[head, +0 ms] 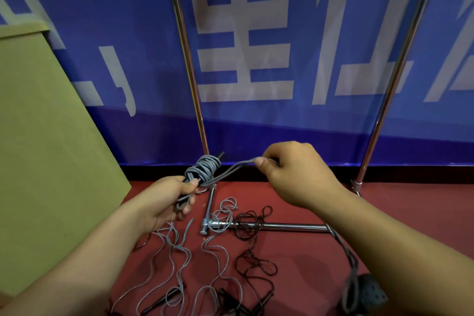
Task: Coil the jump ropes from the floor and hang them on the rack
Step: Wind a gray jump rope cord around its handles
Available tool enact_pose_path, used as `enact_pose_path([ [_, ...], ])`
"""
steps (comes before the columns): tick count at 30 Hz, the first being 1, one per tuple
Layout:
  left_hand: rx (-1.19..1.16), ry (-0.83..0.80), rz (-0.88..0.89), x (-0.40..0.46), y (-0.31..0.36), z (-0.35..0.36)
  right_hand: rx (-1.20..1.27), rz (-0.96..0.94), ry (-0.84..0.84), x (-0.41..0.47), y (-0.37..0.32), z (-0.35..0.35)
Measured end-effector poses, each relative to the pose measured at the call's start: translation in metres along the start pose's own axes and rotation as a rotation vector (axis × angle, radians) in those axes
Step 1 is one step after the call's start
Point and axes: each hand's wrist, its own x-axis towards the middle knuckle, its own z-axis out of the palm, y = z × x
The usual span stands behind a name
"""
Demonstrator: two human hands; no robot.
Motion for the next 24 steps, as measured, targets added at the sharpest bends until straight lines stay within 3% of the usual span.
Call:
enact_pose_path([
  [7, 0.389, 0.055, 0.058, 0.002, -0.005, 0.015, -0.149, -0.269, 0.022, -0.01, -0.011, 0.012],
  [12, 0.656, -0.13, 0.121, -0.01, -0.006, 0.036, -0.198, -0.346, 0.082, -0.008, -0.009, 0.013],
  [17, 1.012, -0.262, 0.324, -0.026, -0.002, 0.063, -0.258, -0.355, 0.111, 0.0, -0.001, 0.019],
  [24, 0.832, -0.441, 0.497, -0.046, -0.001, 0.069, -0.299, -0.139, 0.064, 0.023, 0.021, 0.011],
])
